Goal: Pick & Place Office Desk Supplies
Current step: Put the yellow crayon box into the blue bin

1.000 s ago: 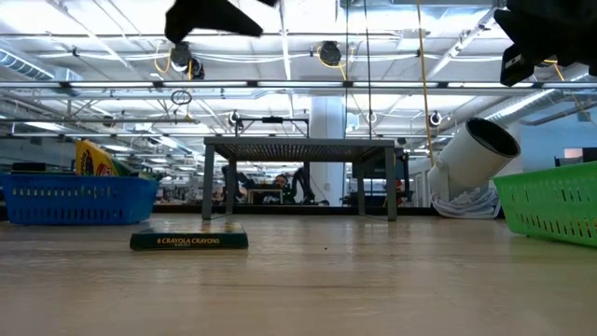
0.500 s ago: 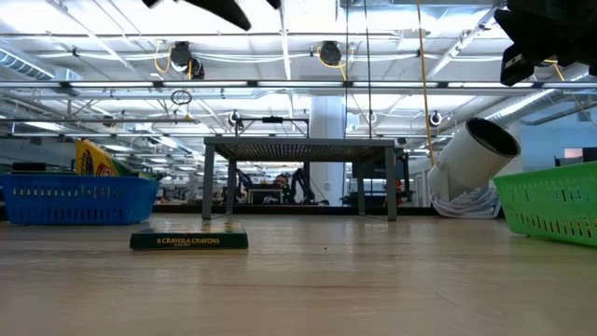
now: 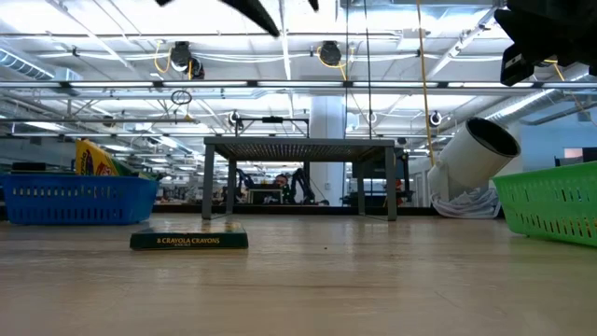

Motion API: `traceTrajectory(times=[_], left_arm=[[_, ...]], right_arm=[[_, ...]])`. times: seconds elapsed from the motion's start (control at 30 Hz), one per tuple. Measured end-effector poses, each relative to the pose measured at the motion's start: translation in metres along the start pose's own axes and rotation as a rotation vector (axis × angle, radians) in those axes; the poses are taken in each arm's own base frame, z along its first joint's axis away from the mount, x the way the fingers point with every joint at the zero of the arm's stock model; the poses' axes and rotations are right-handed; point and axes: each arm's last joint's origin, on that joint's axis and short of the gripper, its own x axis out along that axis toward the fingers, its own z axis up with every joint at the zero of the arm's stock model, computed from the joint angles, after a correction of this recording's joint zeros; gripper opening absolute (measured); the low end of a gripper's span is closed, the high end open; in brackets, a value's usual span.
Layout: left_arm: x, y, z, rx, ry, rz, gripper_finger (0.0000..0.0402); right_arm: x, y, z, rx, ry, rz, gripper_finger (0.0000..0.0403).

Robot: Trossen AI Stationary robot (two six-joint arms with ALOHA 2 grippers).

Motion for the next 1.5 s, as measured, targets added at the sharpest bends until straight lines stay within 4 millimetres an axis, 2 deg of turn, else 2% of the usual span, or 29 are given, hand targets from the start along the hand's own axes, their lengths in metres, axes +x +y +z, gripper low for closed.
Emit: traceTrajectory(times=[0.1,0.3,0.5,0.73,1.07,1.17,1.37,1.5], left_arm=[[0.008,-0.005,-0.015,-0.015,-0.016,0.014,0.0213],[0.012,-0.03,-0.041,0.026,-0.029,0.049,0.0213],[-0.006,-0.045,-0.054,0.047,-0.031,0.071,0.0213],[-0.018,-0.026,-0.077,-0.043,0.043,0.185,0.0213],[0.003,-0.004,-0.102,-0.078,0.164,0.378,0.0213],[0.01,-0.001,-0.103,-0.13,0.155,0.409,0.0214],[0.026,-0.005,-0.092,-0.325,0.111,0.423,0.0214],[0.034,-0.007,-0.087,-0.308,0.146,0.432,0.0214]], right_arm=[[0.0,0.0,0.0,0.0,-0.001,0.0,0.0066],[0.0,0.0,0.0,0.0,0.0,0.0,0.0066],[0.0,0.0,0.0,0.0,0.0,0.0,0.0066],[0.0,0.0,0.0,0.0,0.0,0.0,0.0066],[0.0,0.0,0.0,0.0,0.0,0.0,0.0066],[0.0,0.0,0.0,0.0,0.0,0.0,0.0066],[0.0,0.0,0.0,0.0,0.0,0.0,0.0066],[0.0,0.0,0.0,0.0,0.0,0.0,0.0065]])
